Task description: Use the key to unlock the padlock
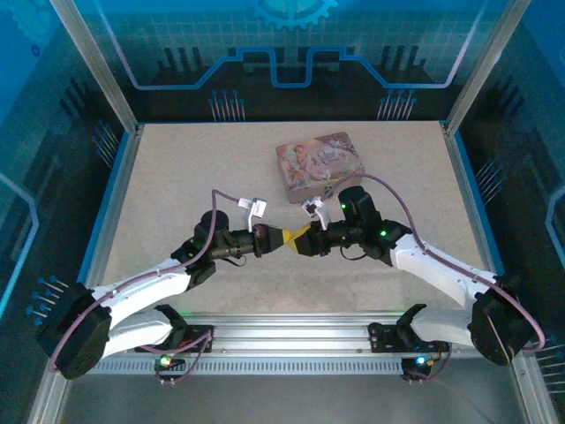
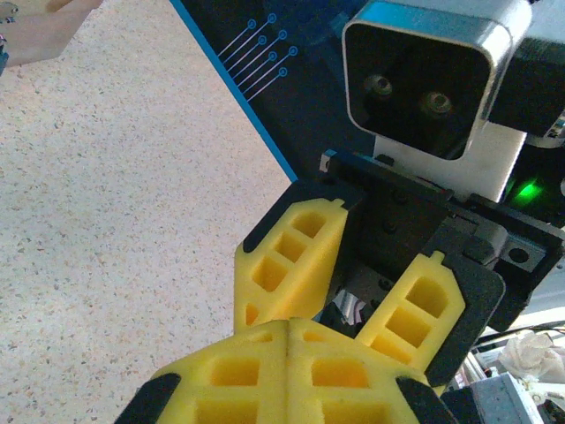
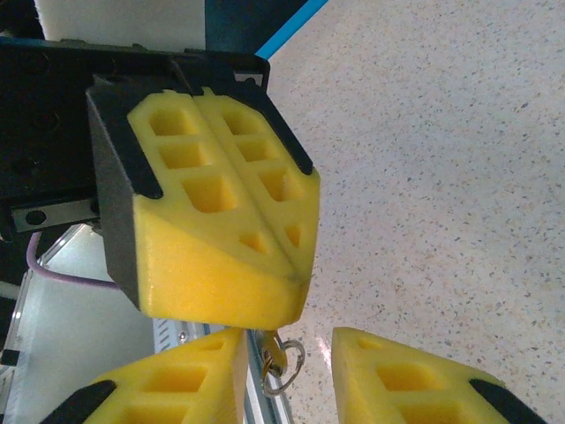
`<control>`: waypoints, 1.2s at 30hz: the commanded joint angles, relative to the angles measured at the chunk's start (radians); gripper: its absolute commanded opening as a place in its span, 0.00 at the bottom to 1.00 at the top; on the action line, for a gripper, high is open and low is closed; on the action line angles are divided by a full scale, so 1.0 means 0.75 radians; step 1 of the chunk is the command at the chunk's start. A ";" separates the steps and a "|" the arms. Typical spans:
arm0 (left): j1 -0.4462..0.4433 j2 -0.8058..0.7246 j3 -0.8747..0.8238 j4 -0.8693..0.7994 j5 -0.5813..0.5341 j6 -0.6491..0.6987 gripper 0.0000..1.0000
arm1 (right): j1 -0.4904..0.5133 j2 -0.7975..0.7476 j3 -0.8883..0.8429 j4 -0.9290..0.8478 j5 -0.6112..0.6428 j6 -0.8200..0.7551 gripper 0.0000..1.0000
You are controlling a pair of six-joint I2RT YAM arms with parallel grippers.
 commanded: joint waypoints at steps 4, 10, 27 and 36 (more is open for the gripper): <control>-0.008 -0.036 0.040 -0.001 -0.034 0.041 0.00 | 0.022 0.016 0.005 0.014 -0.016 0.006 0.30; -0.008 -0.044 0.035 -0.004 -0.044 0.042 0.00 | 0.022 -0.005 0.005 -0.012 0.005 -0.001 0.15; -0.007 -0.082 0.009 -0.012 -0.071 0.050 0.10 | -0.022 -0.072 -0.041 -0.017 0.034 0.008 0.00; -0.004 -0.124 0.054 -0.126 -0.156 0.087 0.58 | -0.037 -0.095 -0.019 -0.220 0.175 -0.051 0.00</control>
